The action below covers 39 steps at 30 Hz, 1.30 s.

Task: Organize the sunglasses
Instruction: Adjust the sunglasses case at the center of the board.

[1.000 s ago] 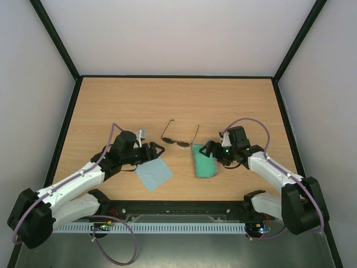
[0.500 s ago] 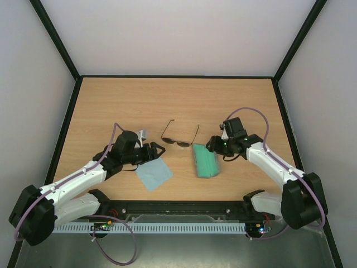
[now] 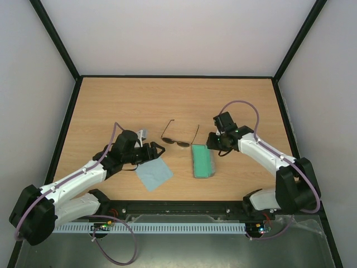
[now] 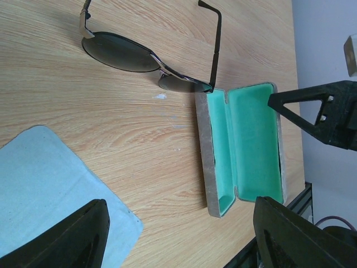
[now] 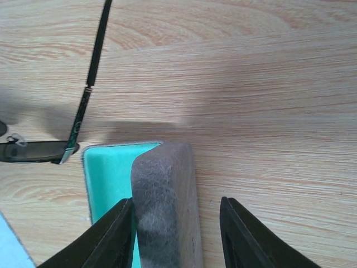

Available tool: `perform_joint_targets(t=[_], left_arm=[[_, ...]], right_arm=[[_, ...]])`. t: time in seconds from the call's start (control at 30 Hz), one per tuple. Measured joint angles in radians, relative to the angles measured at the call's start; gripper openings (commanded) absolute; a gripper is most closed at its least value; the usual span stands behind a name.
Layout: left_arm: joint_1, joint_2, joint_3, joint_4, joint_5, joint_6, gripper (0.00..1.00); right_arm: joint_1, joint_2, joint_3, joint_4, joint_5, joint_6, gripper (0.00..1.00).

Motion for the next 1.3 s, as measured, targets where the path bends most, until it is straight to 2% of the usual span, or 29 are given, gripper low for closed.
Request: perform_joint_targets(t=[0.2,0.67,1.03,1.3], left_arm=[[0.003,0.000,0.000,-0.005,0.000,0.004,0.74],[0.003,0.000,0.000,-0.006,0.001,0.004,0.74],[0.003,-0.012,0.000,-0.008,0.003,0.005,0.74],[0.003,-0.039,0.000,-0.017,0.003,0.005,0.74]], right_arm=[[0.057,0.062,0.031,-0.040,0.071,-0.016,0.53],[0.252,0.150,0.180,-0.203,0.313,0.017,0.02],[0.417,0.202,0.314,-0.390,0.481,0.042,0.01],[0.537,0.230,0.405,-0.480,0.484,0.030,0.01]])
